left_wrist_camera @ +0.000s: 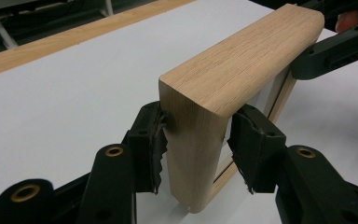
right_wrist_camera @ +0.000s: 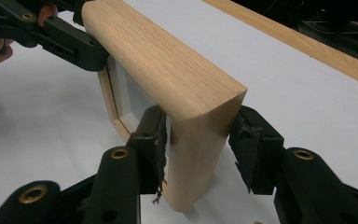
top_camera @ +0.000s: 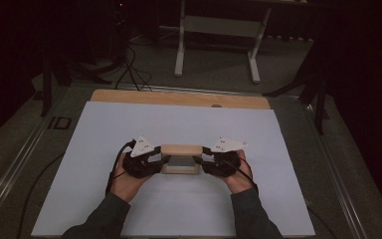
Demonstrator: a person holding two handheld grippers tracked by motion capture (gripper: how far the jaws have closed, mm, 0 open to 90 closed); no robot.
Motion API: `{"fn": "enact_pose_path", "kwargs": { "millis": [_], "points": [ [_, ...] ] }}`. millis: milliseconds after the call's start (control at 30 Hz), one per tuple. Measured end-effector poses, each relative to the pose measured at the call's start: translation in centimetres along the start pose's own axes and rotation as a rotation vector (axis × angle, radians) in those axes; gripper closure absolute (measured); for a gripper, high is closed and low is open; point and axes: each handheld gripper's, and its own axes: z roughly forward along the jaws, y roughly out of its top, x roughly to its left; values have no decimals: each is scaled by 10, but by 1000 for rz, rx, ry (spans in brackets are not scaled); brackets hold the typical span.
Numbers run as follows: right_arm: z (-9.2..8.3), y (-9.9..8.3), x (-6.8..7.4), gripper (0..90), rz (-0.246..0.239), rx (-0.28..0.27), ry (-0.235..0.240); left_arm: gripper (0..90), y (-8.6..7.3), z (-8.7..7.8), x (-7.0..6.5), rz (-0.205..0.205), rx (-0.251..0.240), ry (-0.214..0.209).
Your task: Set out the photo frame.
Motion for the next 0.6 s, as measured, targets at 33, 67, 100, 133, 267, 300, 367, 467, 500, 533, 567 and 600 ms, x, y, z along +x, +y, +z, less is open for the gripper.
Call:
{"fn": "enact_pose_path", "kwargs": {
  "millis": [33, 67, 100, 133, 267, 300, 367, 467, 500, 533, 567, 600],
  "points": [
    [1, 1, 0, 562, 2, 0, -1, 547, 0, 0, 1, 0, -2, 1],
    [1, 2, 0, 562, 3, -2, -2, 546, 1, 0, 2, -3, -3, 2],
    [2, 2, 0, 562, 4, -5, -3, 545, 1, 1, 3, -3, -5, 2],
    [3, 3, -1, 562, 6, -6, -6, 544, 1, 1, 4, -4, -6, 3],
    [7, 5, -2, 560, 15, -9, -10, 541, 3, 3, 9, -10, -11, 5],
    [8, 6, -3, 559, 15, -11, -12, 541, 3, 4, 10, -12, -13, 5],
    [9, 8, -4, 558, 19, -9, -17, 540, 4, 5, 13, -24, -17, 3],
    [12, 11, -6, 558, 18, -12, -22, 536, 4, 7, 17, -38, -26, 0],
    [13, 12, -7, 558, 19, -12, -23, 535, 4, 8, 19, -39, -27, 2],
    [14, 13, -8, 558, 19, -11, -25, 534, 5, 8, 20, -43, -26, 4],
    [15, 13, -8, 558, 21, -10, -27, 533, 5, 9, 21, -39, -24, 7],
    [16, 14, -9, 558, 24, -9, -28, 532, 5, 10, 21, -42, -23, 10]
  ]
}}
